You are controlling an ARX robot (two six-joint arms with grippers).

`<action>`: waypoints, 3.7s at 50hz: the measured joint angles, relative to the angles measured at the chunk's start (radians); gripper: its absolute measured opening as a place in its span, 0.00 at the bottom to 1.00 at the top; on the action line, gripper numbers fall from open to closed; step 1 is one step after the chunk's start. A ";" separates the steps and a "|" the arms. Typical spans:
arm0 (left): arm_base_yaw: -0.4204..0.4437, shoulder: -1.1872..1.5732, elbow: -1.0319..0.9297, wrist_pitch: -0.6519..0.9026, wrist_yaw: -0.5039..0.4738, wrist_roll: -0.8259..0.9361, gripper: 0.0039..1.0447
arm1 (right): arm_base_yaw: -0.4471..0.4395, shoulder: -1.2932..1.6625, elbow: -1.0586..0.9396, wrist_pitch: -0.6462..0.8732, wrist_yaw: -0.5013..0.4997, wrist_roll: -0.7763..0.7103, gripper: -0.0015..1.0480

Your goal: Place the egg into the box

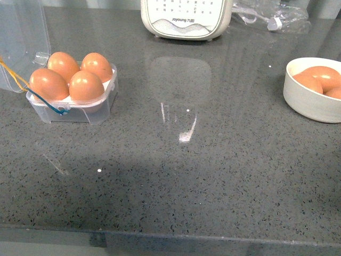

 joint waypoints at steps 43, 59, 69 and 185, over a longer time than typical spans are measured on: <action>0.000 0.000 0.000 0.000 0.000 0.000 0.94 | 0.000 -0.309 0.000 -0.304 0.000 0.000 0.03; 0.000 0.000 0.000 0.000 0.000 0.000 0.94 | 0.000 -0.468 0.000 -0.470 0.000 0.000 0.03; 0.000 0.000 0.000 0.000 0.000 0.000 0.94 | 0.000 -0.468 0.000 -0.470 0.000 -0.001 0.27; 0.194 1.225 0.460 0.629 0.045 -0.152 0.94 | 0.000 -0.469 0.000 -0.470 0.000 0.000 0.93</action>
